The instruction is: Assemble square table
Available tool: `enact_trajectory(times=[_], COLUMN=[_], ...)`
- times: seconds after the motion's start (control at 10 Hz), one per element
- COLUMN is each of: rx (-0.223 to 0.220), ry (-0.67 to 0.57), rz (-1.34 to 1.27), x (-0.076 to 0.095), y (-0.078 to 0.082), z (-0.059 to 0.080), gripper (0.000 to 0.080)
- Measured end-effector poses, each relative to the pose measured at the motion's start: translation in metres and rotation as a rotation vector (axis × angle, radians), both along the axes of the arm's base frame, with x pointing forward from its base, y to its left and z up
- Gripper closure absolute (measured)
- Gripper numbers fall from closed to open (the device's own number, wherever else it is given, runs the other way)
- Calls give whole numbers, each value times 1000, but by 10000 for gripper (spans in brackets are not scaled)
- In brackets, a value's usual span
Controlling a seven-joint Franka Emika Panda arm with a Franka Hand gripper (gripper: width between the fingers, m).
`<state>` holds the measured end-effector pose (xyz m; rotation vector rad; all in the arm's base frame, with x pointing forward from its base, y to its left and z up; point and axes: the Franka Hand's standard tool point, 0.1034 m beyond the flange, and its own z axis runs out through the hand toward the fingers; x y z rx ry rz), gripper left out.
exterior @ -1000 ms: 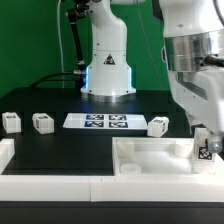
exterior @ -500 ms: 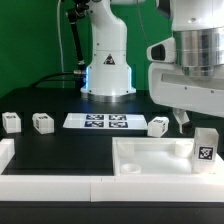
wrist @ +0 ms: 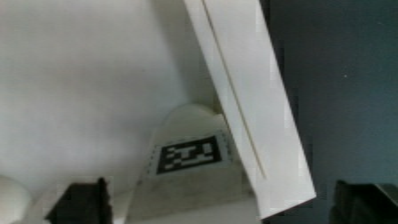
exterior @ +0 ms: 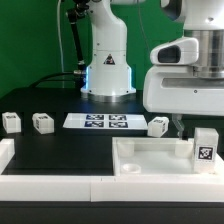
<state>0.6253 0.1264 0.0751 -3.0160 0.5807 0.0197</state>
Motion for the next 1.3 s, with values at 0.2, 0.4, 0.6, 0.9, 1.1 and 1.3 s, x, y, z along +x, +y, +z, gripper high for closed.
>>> enact_trajectory(times=[0.2,0.4,0.6,0.9,1.1,1.3], rx=[-4,-1,2,15,17,62], ry=[7,20,31,43,104,136], rz=[-6,-203,-358,-626,-860,-1102], x=[-2,-1,-1,1,2,6], y=[-4,-3,-3,-3,-1,-2], z=[-1,-1,-1,-2,-1,-2], gripper=[508,508,508,508,508,508])
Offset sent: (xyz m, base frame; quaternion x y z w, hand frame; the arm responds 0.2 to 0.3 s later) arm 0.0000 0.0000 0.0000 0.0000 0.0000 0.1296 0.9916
